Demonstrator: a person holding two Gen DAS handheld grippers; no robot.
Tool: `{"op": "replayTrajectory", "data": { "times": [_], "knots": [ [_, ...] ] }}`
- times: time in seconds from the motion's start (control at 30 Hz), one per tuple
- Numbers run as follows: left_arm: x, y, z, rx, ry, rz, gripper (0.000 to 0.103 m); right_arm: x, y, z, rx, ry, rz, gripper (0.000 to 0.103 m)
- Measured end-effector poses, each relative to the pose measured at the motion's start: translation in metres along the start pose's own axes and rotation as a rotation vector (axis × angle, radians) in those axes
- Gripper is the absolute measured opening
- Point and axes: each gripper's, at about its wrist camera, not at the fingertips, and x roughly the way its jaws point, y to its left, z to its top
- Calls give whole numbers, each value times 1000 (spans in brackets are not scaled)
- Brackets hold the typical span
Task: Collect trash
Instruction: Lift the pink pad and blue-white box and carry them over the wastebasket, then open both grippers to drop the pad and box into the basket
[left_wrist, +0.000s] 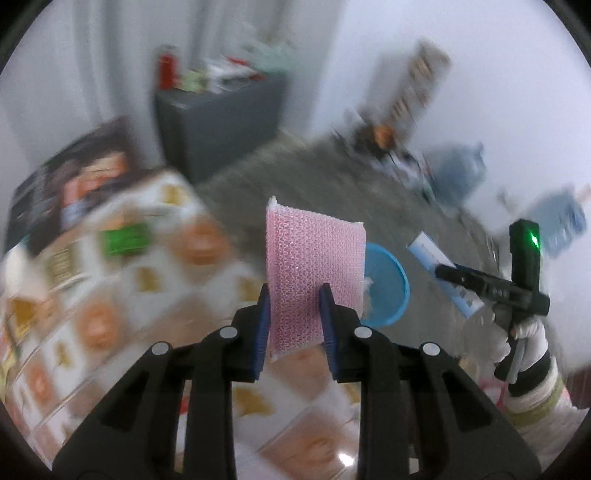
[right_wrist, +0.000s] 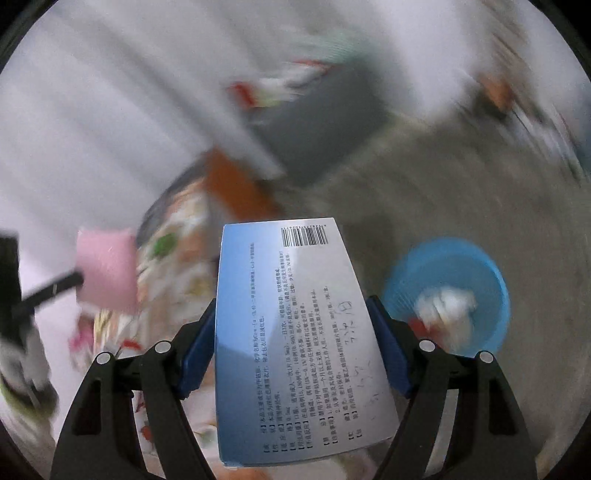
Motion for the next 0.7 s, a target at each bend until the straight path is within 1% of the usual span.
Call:
{"op": "replayTrajectory", "data": {
  "times": [0.03, 0.07, 0.2, 0.23, 0.33, 0.4, 0.43, 0.47, 0.53, 0.57, 0.63, 0.7],
  "knots": [
    [26, -18, 5, 21, 41, -8, 24, 3, -24, -3, 64, 14, -4, 75],
    [44, -31, 7, 35, 69, -12, 24, 7, -45, -5, 120, 25, 4, 75],
    [136, -83, 21, 67, 199, -21, 24, 32, -102, -2, 278, 41, -5, 75],
    [158, -92, 25, 65, 227, -25, 24, 38, -111, 1, 300, 44, -8, 75],
    [207, -109, 30, 63, 270, -24, 26, 62, -133, 8, 342, 48, -28, 75],
    [243, -122, 31, 55, 284, -45, 32, 83, -146, 18, 334, 42, -52, 80],
    [260, -124, 30, 40, 300, -54, 41, 93, -151, 21, 338, 38, -67, 87],
    [280, -127, 26, 18, 314, -40, 51, 104, -159, 24, 346, 35, -96, 88],
    [305, -129, 18, -16, 322, -32, 53, 122, -170, 23, 331, 53, -152, 88],
    [311, -128, 15, -25, 330, -31, 54, 135, -176, 20, 319, 72, -207, 88],
    [319, -124, 8, -50, 356, -28, 54, 147, -188, 14, 320, 93, -274, 88],
    [312, -118, 5, -64, 352, -34, 54, 149, -196, 6, 340, 87, -286, 88]
  ]
}}
